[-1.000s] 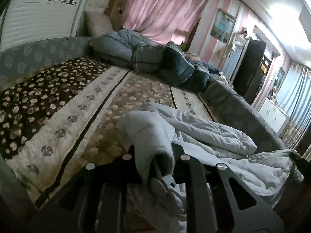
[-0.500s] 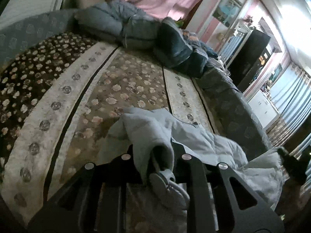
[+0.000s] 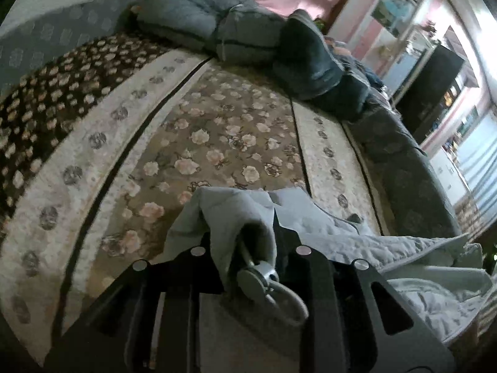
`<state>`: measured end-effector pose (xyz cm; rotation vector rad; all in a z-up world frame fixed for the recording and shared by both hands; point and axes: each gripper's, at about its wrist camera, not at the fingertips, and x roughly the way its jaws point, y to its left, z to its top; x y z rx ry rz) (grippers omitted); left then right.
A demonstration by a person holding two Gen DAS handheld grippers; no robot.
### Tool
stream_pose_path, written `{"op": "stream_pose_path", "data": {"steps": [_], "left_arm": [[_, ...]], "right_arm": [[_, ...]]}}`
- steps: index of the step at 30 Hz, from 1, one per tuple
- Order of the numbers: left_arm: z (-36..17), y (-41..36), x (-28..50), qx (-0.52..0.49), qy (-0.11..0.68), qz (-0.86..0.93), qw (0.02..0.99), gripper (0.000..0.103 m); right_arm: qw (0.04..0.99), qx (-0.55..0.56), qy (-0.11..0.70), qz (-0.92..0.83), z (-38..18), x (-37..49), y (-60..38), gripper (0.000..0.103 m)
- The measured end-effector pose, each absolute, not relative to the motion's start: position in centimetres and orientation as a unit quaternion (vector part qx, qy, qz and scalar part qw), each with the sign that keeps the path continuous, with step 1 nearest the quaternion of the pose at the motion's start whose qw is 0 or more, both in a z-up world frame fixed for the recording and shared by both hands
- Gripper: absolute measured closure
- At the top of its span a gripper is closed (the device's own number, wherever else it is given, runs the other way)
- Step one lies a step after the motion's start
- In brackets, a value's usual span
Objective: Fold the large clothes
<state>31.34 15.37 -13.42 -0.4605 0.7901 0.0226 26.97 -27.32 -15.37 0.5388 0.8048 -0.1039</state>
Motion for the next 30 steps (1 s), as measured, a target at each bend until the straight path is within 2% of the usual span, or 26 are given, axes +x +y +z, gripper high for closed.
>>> {"op": "stream_pose_path", "data": {"steps": [6,12,18,23,24,26,28,29,30], "left_arm": [[-17.7,14.5,34.9,-0.202,0.403,0.029,0.892,0.075],[-19.3,13.1,35.7,-0.159,0.42,0.032,0.893,0.072],[-18.7,12.1,34.9,-0.105,0.421,0.053,0.899,0.067],[-16.4,12.0,33.4,-0.074,0.415,0.066,0.904,0.062],[-15.6,12.2,33.0,-0.072,0.411,0.071,0.906,0.061],[-14.1,12.4,32.1,-0.068,0.402,0.076,0.91,0.059],[-12.9,12.6,31.1,-0.066,0.396,0.074,0.913,0.058],[-12.6,12.7,30.9,-0.066,0.396,0.073,0.913,0.057],[-12.0,13.0,30.4,-0.068,0.394,0.071,0.914,0.057]], "right_arm": [[0.884,0.197,0.421,-0.052,-18.5,29.9,-26.1,0.09],[0.876,0.182,0.443,-0.058,-20.8,30.7,-25.3,0.085],[0.883,0.16,0.435,-0.073,-20.9,30.0,-24.4,0.083],[0.885,0.171,0.428,-0.066,-18.4,28.9,-25.1,0.077],[0.886,0.181,0.422,-0.064,-17.7,28.5,-25.4,0.074],[0.893,0.196,0.402,-0.058,-15.8,27.5,-26.0,0.056],[0.908,0.187,0.368,-0.072,-13.7,26.1,-26.1,0.013],[0.913,0.185,0.357,-0.074,-13.0,25.6,-26.1,0.003],[0.916,0.186,0.348,-0.07,-12.3,25.0,-26.1,0.002]]}}
